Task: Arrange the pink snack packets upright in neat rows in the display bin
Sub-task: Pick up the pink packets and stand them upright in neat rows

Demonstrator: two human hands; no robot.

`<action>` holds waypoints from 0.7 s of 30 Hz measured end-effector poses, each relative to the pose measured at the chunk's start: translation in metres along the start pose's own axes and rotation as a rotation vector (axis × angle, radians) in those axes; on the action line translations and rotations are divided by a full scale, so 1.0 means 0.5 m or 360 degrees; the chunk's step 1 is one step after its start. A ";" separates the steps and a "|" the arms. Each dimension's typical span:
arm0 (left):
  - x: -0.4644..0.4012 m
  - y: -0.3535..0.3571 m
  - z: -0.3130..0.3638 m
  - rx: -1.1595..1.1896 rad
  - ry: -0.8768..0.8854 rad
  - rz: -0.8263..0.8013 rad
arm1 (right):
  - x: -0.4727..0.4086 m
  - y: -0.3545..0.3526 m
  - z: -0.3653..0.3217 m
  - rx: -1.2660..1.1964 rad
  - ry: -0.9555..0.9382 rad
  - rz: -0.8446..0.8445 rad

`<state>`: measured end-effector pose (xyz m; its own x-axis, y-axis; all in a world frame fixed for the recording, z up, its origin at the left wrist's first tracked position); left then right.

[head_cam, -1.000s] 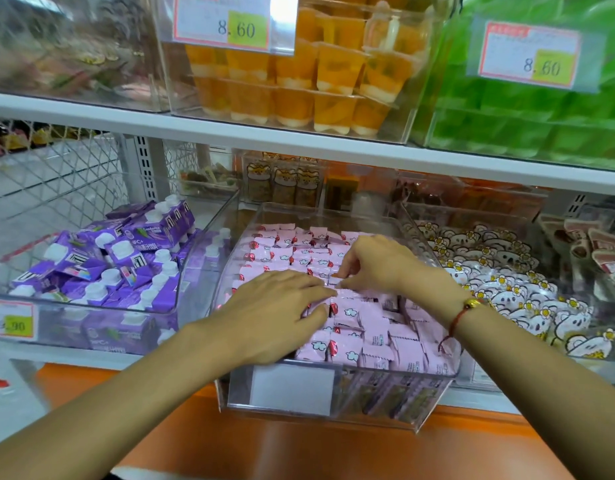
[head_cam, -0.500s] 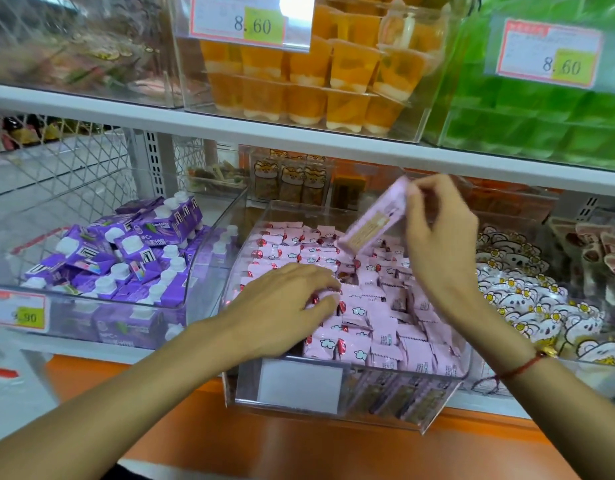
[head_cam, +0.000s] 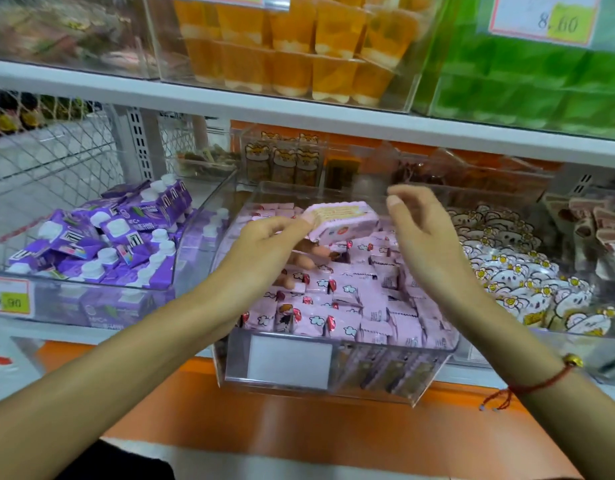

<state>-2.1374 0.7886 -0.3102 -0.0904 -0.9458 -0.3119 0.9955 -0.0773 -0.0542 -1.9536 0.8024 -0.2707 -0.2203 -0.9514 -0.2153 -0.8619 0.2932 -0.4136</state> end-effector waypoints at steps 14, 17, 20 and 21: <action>0.001 0.009 0.019 -0.0994 0.0542 -0.0240 | 0.011 0.025 -0.018 -0.0400 -0.0254 -0.0322; 0.006 0.028 -0.015 -0.1481 0.0560 -0.0521 | -0.001 0.034 0.015 -0.0716 -0.0027 -0.0426; 0.005 0.037 -0.036 -0.1726 0.0563 -0.0635 | -0.014 0.042 0.041 -0.0883 0.0168 -0.0434; 0.004 0.036 -0.036 -0.1737 0.0563 -0.0631 | -0.018 0.043 0.044 -0.0898 0.0182 -0.0429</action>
<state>-2.1199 0.7908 -0.3289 -0.5558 -0.7652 -0.3250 0.3659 0.1259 -0.9221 -1.9601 0.8196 -0.2972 0.0177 -0.9980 -0.0600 -0.9950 -0.0235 0.0966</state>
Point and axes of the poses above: each hand's wrist, its own x-axis away from the middle knuckle, its own y-axis out of the palm, z = x × y, the point moved 9 cm from there along -x, towards the middle knuckle, and after that the axes turned 13 degrees about y, right-handed, at the moved point
